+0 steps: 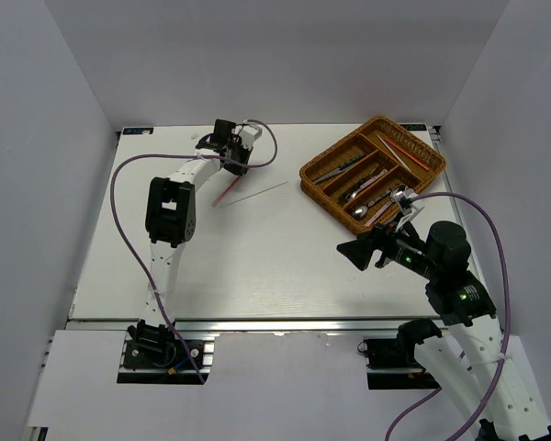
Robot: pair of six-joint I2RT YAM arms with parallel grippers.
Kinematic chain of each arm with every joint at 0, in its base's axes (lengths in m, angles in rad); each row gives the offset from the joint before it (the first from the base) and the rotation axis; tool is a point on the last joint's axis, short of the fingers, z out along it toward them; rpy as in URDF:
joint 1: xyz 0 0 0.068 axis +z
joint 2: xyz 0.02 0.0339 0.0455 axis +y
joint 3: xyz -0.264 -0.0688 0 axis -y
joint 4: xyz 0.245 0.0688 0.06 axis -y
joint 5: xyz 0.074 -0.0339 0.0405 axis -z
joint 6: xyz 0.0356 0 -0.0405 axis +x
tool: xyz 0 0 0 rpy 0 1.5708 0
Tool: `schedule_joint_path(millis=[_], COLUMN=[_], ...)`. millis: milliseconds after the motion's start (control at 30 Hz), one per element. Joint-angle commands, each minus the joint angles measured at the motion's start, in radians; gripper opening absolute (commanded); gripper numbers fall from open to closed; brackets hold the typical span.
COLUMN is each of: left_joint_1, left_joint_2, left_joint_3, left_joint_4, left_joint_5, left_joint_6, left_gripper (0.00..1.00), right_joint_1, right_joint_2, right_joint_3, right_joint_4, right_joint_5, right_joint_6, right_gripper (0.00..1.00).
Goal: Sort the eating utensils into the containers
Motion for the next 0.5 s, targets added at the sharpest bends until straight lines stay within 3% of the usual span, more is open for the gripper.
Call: schedule_joint_path(millis=[0,100,467], left_joint_1=[0.007,0.007,0.007], left_joint_2=[0.016,0.025,-0.137], left_joint_3=[-0.03,-0.047,-0.128], left_joint_4=[-0.185,-0.188,-0.105], left_joint_5=[0.001,-0.085,-0.357], left_joint_6=[0.024,0.011,0.021], left_gripper=[0.11,0.0,0.0], right_joint_1=[0.001,0.003,0.003], right_joint_2=[-0.008,-0.01,-0.018], right_joint_3=[0.051,0.056,0.042], right_joint_4=[0.026,0.023,0.042], right_joint_5=[-0.008,-0.014,-0.019], right_joint_6=[-0.004,-0.004,0.008], right_gripper=[0.89,0.89,0.89])
